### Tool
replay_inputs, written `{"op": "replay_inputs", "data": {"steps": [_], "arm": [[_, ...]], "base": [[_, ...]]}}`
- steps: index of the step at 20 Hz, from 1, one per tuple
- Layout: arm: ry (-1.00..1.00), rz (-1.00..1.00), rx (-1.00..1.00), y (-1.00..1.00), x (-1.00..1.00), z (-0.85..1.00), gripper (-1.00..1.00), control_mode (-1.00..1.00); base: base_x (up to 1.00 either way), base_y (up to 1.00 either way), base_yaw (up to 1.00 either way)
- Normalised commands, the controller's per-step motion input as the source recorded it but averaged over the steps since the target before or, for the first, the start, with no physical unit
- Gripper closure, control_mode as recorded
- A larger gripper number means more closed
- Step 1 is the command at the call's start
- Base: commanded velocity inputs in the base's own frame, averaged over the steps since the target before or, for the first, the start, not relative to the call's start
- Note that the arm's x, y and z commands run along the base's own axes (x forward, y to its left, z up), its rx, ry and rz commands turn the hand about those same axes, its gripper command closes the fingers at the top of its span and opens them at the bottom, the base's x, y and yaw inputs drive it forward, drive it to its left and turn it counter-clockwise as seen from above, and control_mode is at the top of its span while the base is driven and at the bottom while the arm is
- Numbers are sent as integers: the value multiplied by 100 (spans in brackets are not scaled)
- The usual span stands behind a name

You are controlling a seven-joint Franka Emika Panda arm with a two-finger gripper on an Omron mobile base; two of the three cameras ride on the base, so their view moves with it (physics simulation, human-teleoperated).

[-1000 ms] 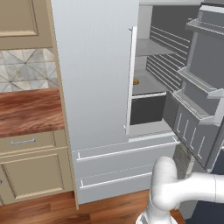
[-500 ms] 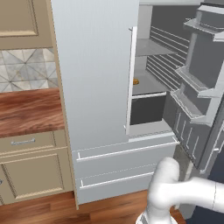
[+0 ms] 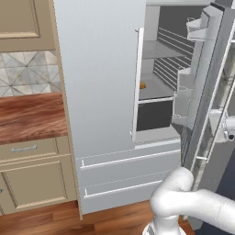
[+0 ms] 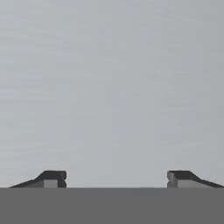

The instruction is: Place the tupperware on the second highest shelf of the fridge. Make space for the tupperware among the existing items by rearranging them on the shelves if needed. Close the fridge door when finished.

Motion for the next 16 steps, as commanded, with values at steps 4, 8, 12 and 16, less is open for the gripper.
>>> {"op": "replay_inputs", "data": {"steps": [4,8,12,16], "arm": [[-11,-3,-18,100,62,56,-100,-100],[0,-23,-21,98,72,35,-100,-100],[5,-29,-20,94,76,39,-100,-100],[18,-26,-18,63,73,77,-100,-100]], "base": [[0,0,0],[0,0,0],[0,0,0],[0,0,0]]}}
